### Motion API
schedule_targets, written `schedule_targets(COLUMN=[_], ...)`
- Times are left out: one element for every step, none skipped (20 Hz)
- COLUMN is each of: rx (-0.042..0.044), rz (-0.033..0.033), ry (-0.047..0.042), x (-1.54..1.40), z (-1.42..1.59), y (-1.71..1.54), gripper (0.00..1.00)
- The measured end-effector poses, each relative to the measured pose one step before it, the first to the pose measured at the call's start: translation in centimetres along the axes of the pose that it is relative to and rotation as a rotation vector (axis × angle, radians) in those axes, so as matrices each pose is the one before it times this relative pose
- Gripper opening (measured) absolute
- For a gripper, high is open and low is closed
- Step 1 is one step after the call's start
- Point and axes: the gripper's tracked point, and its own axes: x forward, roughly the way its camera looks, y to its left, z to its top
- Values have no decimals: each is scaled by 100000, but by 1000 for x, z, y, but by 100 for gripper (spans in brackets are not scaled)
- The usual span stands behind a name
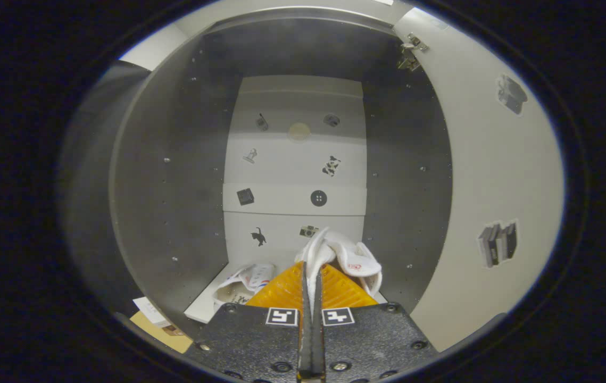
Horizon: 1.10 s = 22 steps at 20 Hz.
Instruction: Open the shoe cabinet door, grab the shoes and put them into the shoe cabinet, then close the shoe cabinet door.
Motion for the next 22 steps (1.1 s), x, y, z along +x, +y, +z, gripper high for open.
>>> schedule_targets(rx=[-857, -730, -1138, -998, -638, 101, -851, -1443, -1746, -201, 832, 576, 287, 150, -1014, -352, 1, -198, -462, 263, 1066, 345], rz=[-914, -188, -350, -563, 503, -281, -94, -470, -295, -149, 324, -1, 408, 190, -46, -745, 485, 189, -545, 1584, 2931, 1055], ry=[312, 331, 565, 817, 696, 436, 1012, 585, 1552, 1964, 2456, 1979, 1615, 1097, -414, -8, 844, 446, -242, -1344, -2025, -769], x=[1526, 1185, 1329, 1392, 1207, 960, 1073, 979, 692, 654, 471, 314, 427, 378, 50, 199, -135, -118, -198, -615, -601, -769], z=[-23, -93, -212, -313, -299, -341, -479, -466, -636, -798, -828, -606, -727, -368, -38, 50, -134, -35, 106, 311, 435, 233], y=[-231, -124, -154, -392, 6, -281, -312, -257, -56, 28, 232, 12, 69, 147, -138, -168, 146, 4, -84, 348, 816, 586], gripper=[4, 4, 4, 4, 4, 4, 4, 4, 5, 6, 7, 7, 7, 7, 9, 9, 11, 12, 19, 26, 32, 39])
